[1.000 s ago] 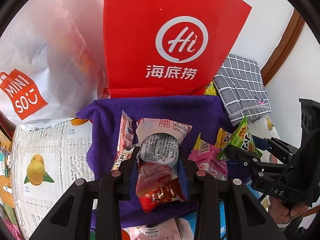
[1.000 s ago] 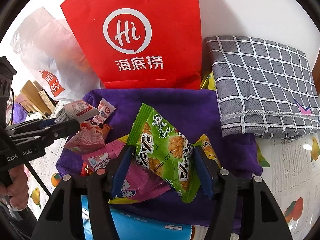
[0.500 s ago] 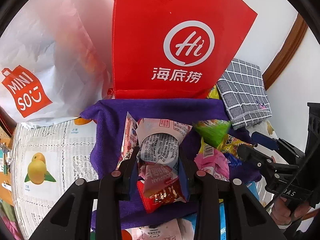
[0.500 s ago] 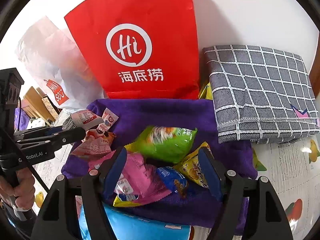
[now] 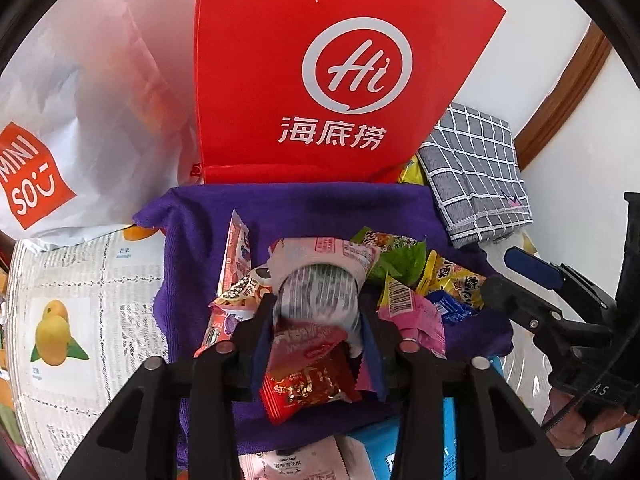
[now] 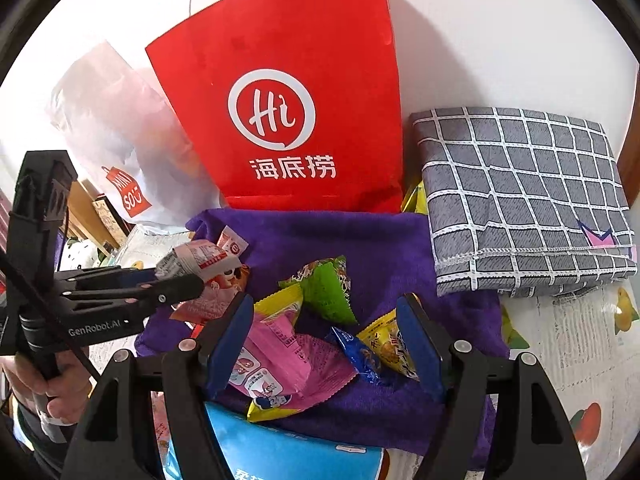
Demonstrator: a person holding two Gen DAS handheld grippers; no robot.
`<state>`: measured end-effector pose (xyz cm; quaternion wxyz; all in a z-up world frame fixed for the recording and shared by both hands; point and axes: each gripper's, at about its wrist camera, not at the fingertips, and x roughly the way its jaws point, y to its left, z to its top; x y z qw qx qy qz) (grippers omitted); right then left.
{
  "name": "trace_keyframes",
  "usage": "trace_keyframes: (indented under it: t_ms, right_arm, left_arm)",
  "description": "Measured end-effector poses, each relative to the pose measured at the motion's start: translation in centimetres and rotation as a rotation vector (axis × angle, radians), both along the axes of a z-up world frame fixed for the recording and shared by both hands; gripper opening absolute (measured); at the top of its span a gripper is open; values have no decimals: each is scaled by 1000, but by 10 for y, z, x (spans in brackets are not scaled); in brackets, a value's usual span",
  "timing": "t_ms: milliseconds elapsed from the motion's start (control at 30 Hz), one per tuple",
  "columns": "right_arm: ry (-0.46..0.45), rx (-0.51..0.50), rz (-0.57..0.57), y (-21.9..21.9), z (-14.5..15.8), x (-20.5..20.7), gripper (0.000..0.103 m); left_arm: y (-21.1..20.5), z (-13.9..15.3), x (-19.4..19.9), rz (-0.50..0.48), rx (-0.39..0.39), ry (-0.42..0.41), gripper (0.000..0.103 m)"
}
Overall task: Organize snacks
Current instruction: 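Open the right gripper to drop the green bag onto the towel, then move both grippers back to the sheet and grasp the pink packet with the right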
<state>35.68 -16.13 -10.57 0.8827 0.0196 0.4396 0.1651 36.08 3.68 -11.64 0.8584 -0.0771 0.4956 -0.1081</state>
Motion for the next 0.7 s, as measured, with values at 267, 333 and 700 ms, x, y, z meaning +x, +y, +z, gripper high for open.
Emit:
trace_keyframes:
  t_ms: [267, 333, 700]
  right_arm:
    - [-37, -10, 3, 6, 10, -10, 73]
    - [-50, -8, -2, 6, 15, -14, 73]
    - [-72, -6, -53, 5, 33, -82, 67]
  left_arm:
    - [2, 11, -3, -3, 22, -20, 58]
    - [5, 14, -4, 6, 23, -24, 58]
    - [9, 51, -29, 32, 10, -87, 59]
